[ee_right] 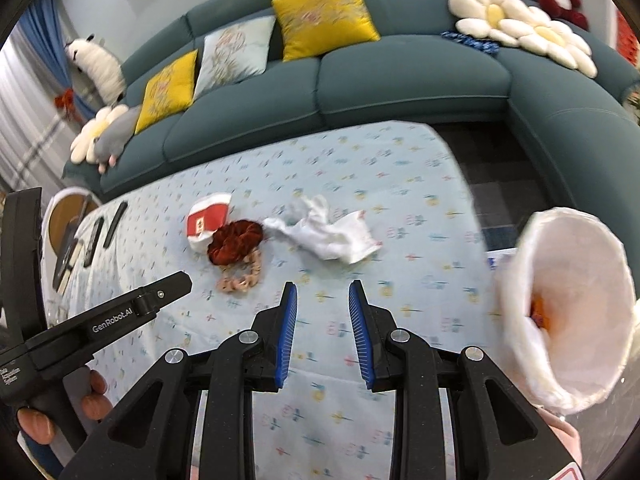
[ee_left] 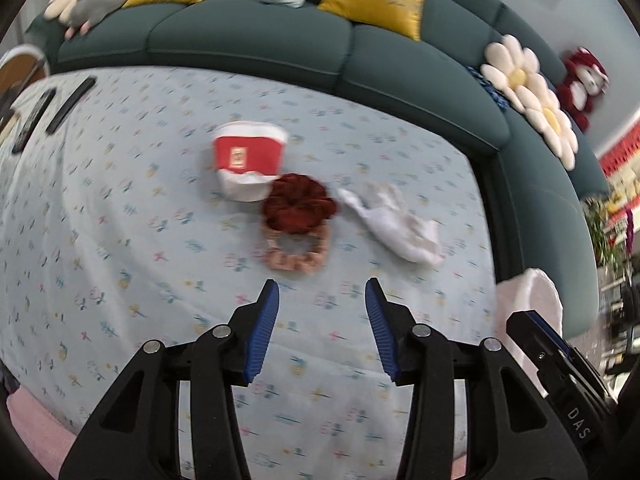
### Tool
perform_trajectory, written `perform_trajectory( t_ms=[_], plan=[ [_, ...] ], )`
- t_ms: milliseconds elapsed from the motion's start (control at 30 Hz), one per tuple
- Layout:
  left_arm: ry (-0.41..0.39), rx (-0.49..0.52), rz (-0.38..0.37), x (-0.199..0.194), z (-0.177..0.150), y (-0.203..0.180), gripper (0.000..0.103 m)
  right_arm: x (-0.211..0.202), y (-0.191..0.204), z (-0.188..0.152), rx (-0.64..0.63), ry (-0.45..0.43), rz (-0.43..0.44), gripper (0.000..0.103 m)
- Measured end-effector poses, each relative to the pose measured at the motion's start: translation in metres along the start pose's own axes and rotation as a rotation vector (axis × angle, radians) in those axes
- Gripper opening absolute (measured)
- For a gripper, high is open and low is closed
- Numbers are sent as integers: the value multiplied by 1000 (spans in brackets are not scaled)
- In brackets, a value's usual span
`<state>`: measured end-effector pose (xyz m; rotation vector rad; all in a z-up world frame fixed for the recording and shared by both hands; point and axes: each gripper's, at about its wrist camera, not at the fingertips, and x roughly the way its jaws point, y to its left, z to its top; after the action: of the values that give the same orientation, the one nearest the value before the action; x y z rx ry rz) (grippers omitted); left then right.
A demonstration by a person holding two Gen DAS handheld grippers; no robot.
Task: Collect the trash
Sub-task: 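Move both tools back to the scrunchie and hair tie on the table, then grasp the dark red scrunchie with the right tool while the left grasps the tan hair tie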
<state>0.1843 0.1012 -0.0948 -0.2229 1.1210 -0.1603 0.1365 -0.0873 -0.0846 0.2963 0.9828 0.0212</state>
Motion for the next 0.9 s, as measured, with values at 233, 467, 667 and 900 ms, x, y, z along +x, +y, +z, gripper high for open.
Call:
perform_trajectory(
  t_ms=[233, 467, 667, 900],
  plan=[
    [12, -31, 29, 13, 18, 39, 43, 56, 41, 23, -8, 70, 49, 27],
    [28, -64, 46, 30, 33, 70, 49, 117, 75, 36, -2, 142, 67, 32],
    [30, -88, 43, 39, 44, 89, 50, 158, 89, 44, 14, 178, 62, 37],
    [46, -92, 38, 49, 44, 94, 50, 187, 87, 36, 22, 242, 77, 13]
  ],
)
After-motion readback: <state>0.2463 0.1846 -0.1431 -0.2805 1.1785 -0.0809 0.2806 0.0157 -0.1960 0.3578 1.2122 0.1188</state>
